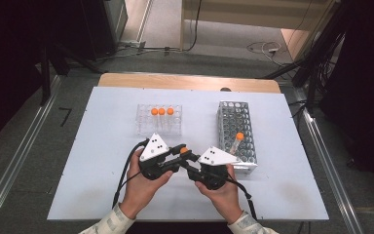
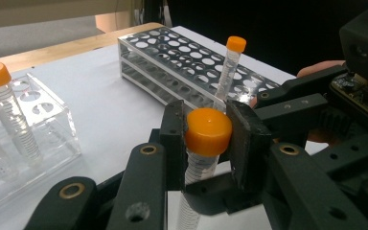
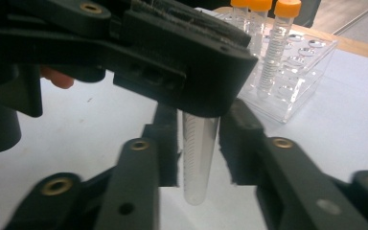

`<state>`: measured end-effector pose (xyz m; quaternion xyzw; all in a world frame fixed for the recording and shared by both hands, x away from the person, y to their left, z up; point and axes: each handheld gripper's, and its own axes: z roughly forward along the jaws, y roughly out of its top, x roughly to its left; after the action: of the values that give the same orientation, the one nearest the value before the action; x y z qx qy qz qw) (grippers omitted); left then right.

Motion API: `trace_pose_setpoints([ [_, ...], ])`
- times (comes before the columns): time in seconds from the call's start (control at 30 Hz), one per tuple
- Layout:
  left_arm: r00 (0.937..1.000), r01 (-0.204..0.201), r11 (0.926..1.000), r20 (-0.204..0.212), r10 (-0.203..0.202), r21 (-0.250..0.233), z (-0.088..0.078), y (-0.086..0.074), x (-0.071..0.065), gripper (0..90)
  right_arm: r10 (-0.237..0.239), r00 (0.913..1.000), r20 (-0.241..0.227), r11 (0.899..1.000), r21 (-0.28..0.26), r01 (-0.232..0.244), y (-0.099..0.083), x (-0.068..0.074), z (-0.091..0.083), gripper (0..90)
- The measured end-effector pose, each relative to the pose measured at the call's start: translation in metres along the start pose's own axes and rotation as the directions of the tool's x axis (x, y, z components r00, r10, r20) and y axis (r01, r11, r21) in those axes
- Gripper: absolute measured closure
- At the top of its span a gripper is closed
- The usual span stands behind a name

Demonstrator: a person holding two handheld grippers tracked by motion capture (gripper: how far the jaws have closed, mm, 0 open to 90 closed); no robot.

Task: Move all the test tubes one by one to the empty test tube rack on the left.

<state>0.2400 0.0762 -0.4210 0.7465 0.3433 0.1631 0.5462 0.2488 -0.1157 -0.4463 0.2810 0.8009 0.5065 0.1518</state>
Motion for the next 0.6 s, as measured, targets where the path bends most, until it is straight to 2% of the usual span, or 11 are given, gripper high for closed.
trace_pose_setpoints([
  [0.1,1.0000,-0.001,1.0000,-0.002,0.001,-0.003,-0.006,0.005,0.001,70.3,0.001,0.9999,-0.011,1.000,0.002,-0.001,0.000,0.001,-0.005,48.6],
  [0.23,0.9999,0.012,0.9999,-0.011,-0.013,-0.007,-0.014,0.012,0.005,70.3,0.011,0.9998,-0.014,1.000,-0.007,-0.011,0.000,-0.002,-0.013,39.3],
  [0.33,0.9994,0.024,0.9997,-0.024,-0.024,-0.007,-0.019,0.017,0.010,70.3,0.018,0.9997,-0.015,1.000,-0.006,-0.018,-0.002,-0.006,-0.021,35.4],
  [0.5,0.9970,0.063,0.9977,-0.042,-0.064,-0.024,-0.025,0.021,0.022,70.3,0.020,0.9998,-0.003,1.000,-0.015,-0.020,-0.005,-0.011,-0.038,33.7],
  [0.6,0.9959,0.070,0.9971,-0.055,-0.072,-0.030,-0.027,0.025,0.029,70.3,0.029,0.9996,0.006,0.999,-0.021,-0.028,-0.006,-0.015,-0.045,33.2],
])
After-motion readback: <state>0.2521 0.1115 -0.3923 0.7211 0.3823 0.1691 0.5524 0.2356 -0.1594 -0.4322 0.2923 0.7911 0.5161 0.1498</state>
